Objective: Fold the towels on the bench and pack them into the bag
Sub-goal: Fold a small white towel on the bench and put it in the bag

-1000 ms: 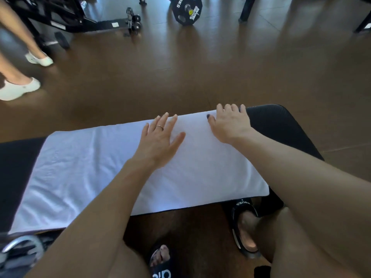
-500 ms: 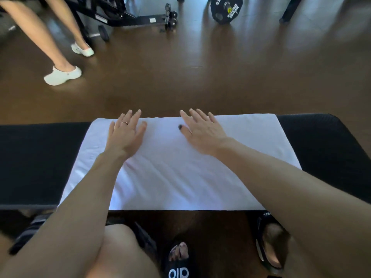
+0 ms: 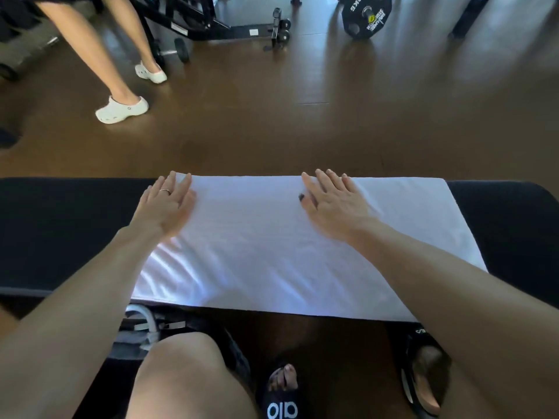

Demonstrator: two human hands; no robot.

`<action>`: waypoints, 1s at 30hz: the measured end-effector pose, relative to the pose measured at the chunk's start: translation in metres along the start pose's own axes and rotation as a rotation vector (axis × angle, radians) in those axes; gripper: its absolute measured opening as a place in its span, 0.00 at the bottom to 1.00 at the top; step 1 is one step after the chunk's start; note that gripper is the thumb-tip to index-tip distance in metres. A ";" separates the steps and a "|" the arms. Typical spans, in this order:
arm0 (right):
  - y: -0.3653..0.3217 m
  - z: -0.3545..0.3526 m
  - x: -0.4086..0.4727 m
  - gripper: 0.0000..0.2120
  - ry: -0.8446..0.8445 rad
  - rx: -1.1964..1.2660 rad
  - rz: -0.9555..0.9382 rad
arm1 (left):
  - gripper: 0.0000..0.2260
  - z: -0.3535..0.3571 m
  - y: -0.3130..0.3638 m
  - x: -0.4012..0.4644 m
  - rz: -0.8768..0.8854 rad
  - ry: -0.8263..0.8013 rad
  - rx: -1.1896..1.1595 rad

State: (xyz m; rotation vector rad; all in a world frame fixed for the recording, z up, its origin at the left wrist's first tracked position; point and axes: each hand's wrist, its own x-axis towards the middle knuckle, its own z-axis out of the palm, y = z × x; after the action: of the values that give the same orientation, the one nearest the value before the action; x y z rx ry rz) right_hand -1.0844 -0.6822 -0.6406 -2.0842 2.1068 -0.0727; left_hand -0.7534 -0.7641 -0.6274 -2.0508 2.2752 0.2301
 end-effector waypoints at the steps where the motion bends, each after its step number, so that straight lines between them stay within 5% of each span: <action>1: 0.000 0.000 0.000 0.28 -0.007 -0.008 0.002 | 0.26 -0.002 0.009 -0.007 0.022 0.016 0.037; 8: -0.042 -0.012 -0.012 0.29 0.072 0.003 -0.173 | 0.34 0.019 0.031 -0.080 0.378 -0.054 0.069; 13: -0.083 0.013 -0.042 0.29 -0.045 -0.039 -0.315 | 0.33 0.003 0.021 -0.089 0.325 0.101 -0.039; 20: -0.073 0.008 -0.052 0.30 -0.045 -0.036 -0.281 | 0.27 0.017 -0.004 -0.114 0.258 -0.007 0.004; 23: -0.058 0.003 -0.062 0.30 -0.051 -0.016 -0.219 | 0.31 0.019 -0.004 -0.117 0.234 0.032 -0.005; 27: -0.032 -0.003 -0.072 0.29 -0.050 -0.035 -0.153 | 0.35 0.009 0.001 -0.115 0.191 -0.114 0.111; 30: -0.007 -0.015 -0.064 0.29 0.018 0.080 -0.018 | 0.36 -0.011 0.034 -0.111 0.244 -0.001 0.118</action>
State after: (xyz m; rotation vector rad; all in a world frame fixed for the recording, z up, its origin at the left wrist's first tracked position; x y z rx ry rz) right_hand -1.0795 -0.6199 -0.6187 -2.0644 2.0592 -0.1763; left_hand -0.7744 -0.6535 -0.5975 -1.7168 2.4718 0.1068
